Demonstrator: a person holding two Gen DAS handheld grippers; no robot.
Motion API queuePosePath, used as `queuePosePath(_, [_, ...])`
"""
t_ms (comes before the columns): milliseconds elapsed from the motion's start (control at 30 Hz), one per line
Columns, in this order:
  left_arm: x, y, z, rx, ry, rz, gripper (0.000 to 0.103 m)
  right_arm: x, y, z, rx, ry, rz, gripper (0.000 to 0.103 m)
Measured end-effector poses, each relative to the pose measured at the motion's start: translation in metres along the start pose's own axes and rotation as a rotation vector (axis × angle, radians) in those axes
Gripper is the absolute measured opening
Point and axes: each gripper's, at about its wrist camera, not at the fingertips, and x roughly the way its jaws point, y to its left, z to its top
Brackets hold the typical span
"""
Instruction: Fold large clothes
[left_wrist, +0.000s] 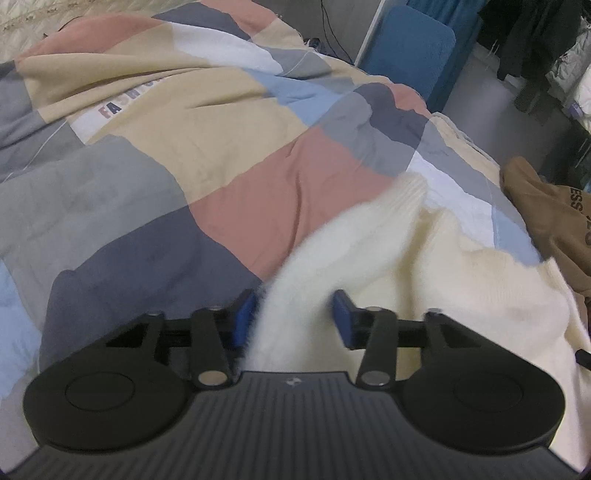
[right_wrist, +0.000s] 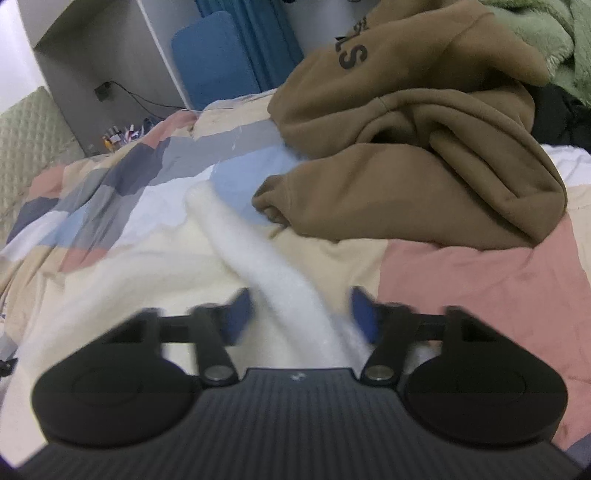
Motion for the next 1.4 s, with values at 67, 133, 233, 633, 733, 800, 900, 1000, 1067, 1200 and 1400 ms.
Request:
queuePosePath(67, [-0.003,-0.002,-0.001,0.015,-0.018,-0.004,0.026,-0.006,0.003,0.000,-0.009,-0.021,0.020,0.014])
queuePosePath(133, [-0.011,-0.001,0.001,0.017,-0.041,-0.017,0.018,-0.016,0.004,0.001,-0.021,-0.065,0.040,0.012])
queuePosePath(233, [-0.023,0.007,0.006,-0.035,-0.071,-0.080,0.011,-0.036,0.001,0.006,0.003,-0.143,0.052,0.011])
queuePosePath(633, [-0.009,0.006,0.006,-0.022,-0.034,-0.061,0.011,-0.020,-0.063,0.012,0.242,-0.102,-0.098,0.003])
queuePosePath(733, [-0.004,0.005,0.005,0.000,-0.024,-0.046,0.011,-0.013,-0.067,0.005,0.263,-0.069,-0.079,0.003])
queuePosePath(800, [-0.003,0.003,0.006,0.012,-0.024,-0.041,0.011,-0.013,-0.061,0.005,0.228,-0.069,-0.083,0.003])
queuePosePath(900, [-0.003,0.003,0.004,0.017,-0.021,-0.038,0.012,-0.011,-0.053,0.004,0.189,-0.063,-0.086,0.003])
queuePosePath(1000, [-0.006,0.000,0.004,0.031,-0.026,-0.036,0.012,-0.017,-0.047,0.003,0.170,-0.075,-0.081,0.005])
queuePosePath(1067, [-0.010,-0.003,0.003,0.048,-0.037,-0.036,0.014,-0.026,-0.044,0.002,0.168,-0.088,-0.055,0.006])
queuePosePath(1200, [-0.022,-0.012,0.002,0.079,-0.055,-0.049,0.046,-0.046,-0.026,0.001,0.116,-0.136,-0.012,0.006])
queuePosePath(1400, [-0.056,-0.030,-0.003,0.155,-0.140,-0.080,0.050,-0.085,0.008,-0.005,0.012,-0.194,0.087,0.006])
